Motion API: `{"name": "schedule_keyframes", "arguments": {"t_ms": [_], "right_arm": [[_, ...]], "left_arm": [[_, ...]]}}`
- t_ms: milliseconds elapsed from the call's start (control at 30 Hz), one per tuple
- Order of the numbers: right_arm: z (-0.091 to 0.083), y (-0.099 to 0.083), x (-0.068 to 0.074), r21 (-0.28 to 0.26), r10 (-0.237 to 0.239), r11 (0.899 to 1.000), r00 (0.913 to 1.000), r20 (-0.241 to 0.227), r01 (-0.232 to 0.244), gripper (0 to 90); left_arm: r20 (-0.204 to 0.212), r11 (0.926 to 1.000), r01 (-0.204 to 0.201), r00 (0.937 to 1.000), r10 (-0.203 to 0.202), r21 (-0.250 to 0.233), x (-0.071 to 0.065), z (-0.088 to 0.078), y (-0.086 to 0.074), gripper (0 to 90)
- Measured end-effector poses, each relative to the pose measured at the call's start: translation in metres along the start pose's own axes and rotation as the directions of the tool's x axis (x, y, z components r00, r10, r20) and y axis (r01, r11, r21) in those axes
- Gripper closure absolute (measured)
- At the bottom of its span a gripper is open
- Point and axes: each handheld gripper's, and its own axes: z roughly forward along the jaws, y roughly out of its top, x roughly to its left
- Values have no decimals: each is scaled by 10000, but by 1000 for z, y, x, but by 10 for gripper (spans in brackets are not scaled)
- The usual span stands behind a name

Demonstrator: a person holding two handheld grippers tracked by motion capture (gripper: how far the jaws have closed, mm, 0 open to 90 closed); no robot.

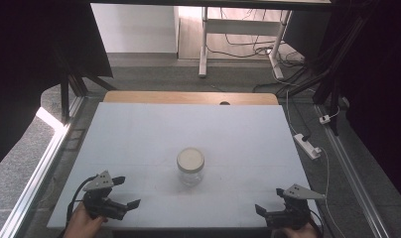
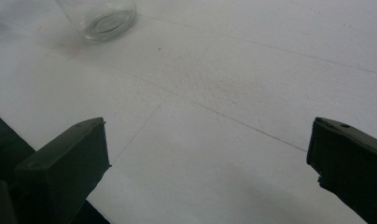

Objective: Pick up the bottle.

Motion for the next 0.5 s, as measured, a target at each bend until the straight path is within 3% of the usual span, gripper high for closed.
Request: {"name": "schedule_keyframes", "arguments": {"t_ms": [500], "right_arm": [[1,0,0,61,-46,10000,10000,-24,46,0]], "left_arm": [[111,9988,-435,9990,433,202,5,31,26,0]]}}
